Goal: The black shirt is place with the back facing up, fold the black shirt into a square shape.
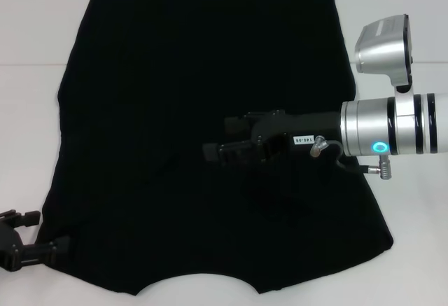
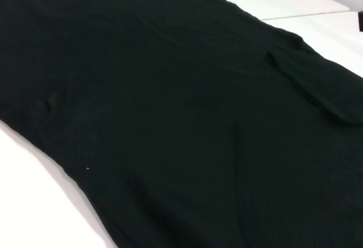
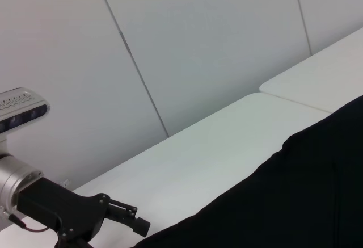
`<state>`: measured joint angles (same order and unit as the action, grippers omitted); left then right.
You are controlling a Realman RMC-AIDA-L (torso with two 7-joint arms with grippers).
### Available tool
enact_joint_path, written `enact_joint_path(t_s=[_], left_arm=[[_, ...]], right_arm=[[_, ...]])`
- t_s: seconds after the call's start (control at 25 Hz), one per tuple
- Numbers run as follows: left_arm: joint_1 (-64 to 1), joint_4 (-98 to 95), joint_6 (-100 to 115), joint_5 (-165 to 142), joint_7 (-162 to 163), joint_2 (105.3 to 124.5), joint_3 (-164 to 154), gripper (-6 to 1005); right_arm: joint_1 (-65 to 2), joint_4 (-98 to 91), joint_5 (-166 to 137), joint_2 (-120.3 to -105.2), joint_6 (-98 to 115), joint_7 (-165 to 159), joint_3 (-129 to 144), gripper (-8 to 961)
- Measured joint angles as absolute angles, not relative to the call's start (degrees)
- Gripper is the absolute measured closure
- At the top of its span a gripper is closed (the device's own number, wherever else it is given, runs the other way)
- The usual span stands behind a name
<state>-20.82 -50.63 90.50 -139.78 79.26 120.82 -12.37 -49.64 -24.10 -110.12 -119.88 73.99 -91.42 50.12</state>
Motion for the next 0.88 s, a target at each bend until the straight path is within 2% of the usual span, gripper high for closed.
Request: enact_joint_path(t_s=[0.4,0.52,0.88], left_arm=[[-20.9,-50.4,88.5,-140.2,79.6,121.11,-12.6,112],[-20.9,-50.4,87.2,-140.3,79.7,121.16,-12.8,243],[-20.9,-50.4,85.7,-140.5,80.6,121.23,-12.9,428]], right_arm=[[-49.6,-24.3,-110.1,-119.66,73.6,-91.5,49.9,22],[-49.7,-24.4,-110.1,-119.6,73.6,-91.5,49.8,23],[-49.4,-25.1,-109.2,-119.63,73.9,-91.5,49.8,22]])
